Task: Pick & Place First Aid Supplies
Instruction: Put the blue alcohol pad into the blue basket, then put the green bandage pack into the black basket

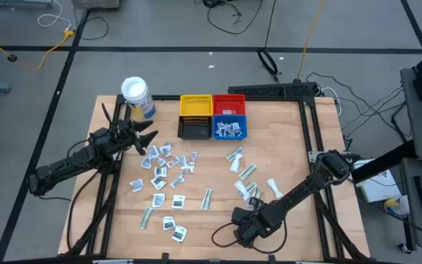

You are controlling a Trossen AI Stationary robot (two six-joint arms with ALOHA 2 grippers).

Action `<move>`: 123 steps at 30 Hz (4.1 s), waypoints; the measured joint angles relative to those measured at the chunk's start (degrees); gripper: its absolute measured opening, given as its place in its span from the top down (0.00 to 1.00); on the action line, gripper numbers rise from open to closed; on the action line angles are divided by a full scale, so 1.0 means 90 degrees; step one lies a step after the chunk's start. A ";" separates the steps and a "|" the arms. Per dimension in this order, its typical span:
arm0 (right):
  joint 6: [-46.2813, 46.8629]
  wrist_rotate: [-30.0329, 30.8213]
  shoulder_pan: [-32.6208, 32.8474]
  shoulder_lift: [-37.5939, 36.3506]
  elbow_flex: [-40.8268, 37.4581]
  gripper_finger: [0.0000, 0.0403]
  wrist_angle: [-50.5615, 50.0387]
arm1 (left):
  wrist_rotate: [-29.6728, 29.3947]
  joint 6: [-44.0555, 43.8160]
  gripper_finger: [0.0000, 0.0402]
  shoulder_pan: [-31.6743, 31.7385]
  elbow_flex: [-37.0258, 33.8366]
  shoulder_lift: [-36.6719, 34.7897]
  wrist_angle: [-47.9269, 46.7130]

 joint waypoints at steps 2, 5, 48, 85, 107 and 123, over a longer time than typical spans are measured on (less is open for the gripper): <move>-0.0055 -0.0117 -0.0065 -0.0087 -0.0011 0.99 -0.0031 | 0.0000 -0.0002 0.24 -0.0001 0.0000 0.0002 0.0000; -0.0227 -0.0270 -0.0213 -0.0362 -0.0029 1.00 -0.0218 | 0.0000 -0.0001 0.24 0.0000 0.0002 0.0001 0.0000; -0.4094 -0.0847 -0.4959 -0.2424 -0.0012 1.00 -0.2507 | 0.0000 -0.0001 0.24 -0.0001 0.0001 0.0001 0.0000; -0.6512 -0.0869 -0.7116 -0.0525 0.1596 1.00 -0.2474 | 0.0001 -0.0001 0.24 -0.0002 0.0002 0.0001 0.0000; -0.6623 -0.0338 -0.6861 -0.0460 0.1166 0.68 -0.1858 | 0.0000 0.0000 0.24 -0.0002 0.0002 0.0000 0.0000; -0.3368 -0.0007 -0.6515 -0.1802 0.0960 0.44 -0.1423 | 0.0000 0.0000 0.24 0.0000 0.0002 0.0001 0.0000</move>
